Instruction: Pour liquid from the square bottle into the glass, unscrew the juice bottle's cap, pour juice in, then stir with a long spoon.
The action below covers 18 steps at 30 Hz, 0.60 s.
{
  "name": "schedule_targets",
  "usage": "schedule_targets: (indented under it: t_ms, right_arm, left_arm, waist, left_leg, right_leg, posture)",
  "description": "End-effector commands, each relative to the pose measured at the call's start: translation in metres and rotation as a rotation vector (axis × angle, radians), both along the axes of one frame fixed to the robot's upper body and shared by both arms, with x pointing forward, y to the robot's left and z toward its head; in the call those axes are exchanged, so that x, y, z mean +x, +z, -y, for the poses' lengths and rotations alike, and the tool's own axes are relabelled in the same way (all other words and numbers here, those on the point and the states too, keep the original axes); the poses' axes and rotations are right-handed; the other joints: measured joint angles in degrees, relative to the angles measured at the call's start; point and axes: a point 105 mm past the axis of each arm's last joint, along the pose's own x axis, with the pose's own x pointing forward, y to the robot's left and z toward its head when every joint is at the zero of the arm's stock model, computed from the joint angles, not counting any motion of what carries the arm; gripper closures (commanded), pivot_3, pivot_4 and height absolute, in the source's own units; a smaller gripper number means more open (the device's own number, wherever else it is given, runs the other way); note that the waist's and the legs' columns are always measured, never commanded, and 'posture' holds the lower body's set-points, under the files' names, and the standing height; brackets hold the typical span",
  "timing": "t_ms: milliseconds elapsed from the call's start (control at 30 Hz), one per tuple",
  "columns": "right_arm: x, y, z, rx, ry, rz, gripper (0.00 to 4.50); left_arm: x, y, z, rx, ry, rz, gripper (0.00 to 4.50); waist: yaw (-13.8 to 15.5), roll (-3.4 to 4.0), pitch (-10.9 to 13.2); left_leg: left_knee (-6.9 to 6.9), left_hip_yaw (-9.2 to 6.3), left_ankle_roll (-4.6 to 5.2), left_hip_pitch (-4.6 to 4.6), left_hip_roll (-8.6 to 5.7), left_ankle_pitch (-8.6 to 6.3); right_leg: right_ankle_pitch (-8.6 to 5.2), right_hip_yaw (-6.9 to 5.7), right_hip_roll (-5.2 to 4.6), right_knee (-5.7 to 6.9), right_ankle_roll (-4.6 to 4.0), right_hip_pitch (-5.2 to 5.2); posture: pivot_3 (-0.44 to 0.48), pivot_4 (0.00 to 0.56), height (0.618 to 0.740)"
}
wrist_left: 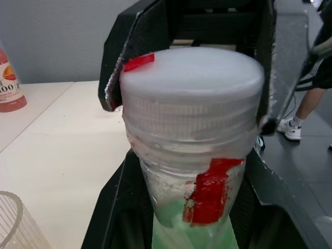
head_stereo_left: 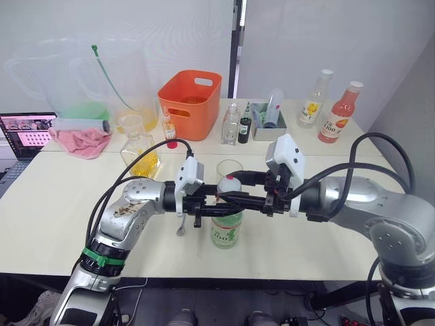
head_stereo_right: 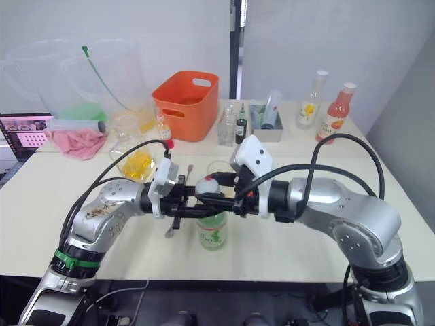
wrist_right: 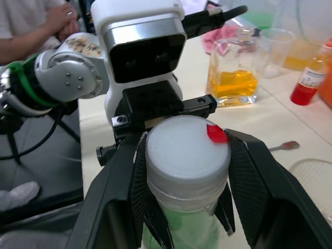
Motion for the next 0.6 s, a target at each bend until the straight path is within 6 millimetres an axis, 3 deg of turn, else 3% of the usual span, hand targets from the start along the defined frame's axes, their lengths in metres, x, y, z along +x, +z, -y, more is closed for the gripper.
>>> schedule_targets:
  t_ms: [33,167,300,600]
  right_arm:
    - [-0.001,-0.012,-0.002,-0.081,0.206,0.008,2.8]
    - [0.007,-0.023,0.002,-0.158,0.408,0.039,2.8]
    - [0.031,-0.015,-0.001,-0.206,0.504,-0.006,2.8]
    - [0.04,0.002,-0.001,-0.24,0.646,0.094,2.8]
  left_arm:
    - [0.001,-0.012,-0.001,0.06,0.04,-0.015,3.08]
    - [-0.003,-0.015,-0.004,0.077,0.052,-0.004,3.08]
    - [-0.007,-0.015,-0.004,0.08,0.065,0.009,3.08]
    - [-0.011,-0.015,-0.006,0.085,0.075,0.013,3.08]
  waist:
    - [0.0,-0.01,0.0]
    - [-0.3,0.01,0.0]
    - [-0.9,0.04,-0.1]
    - [-1.3,0.04,-0.1]
  left_leg:
    - [0.0,-0.01,0.0,0.02,0.0,0.0]
    - [0.0,0.01,0.0,0.12,0.03,0.0]
    - [-0.01,0.07,0.0,0.26,0.06,-0.01]
    - [-0.01,0.01,0.0,0.28,0.08,-0.01]
  right_leg:
    - [0.0,-0.01,0.0,-0.01,0.0,0.03]
    - [-0.01,0.0,0.02,0.0,0.02,0.09]
    - [0.0,0.05,0.04,0.07,0.0,0.13]
    - [0.01,0.02,0.05,0.12,-0.01,0.1]
  posture:
    - [0.0,0.15,0.74]
    - [0.0,0.15,0.74]
    - [0.0,0.15,0.74]
    - [0.0,0.15,0.74]
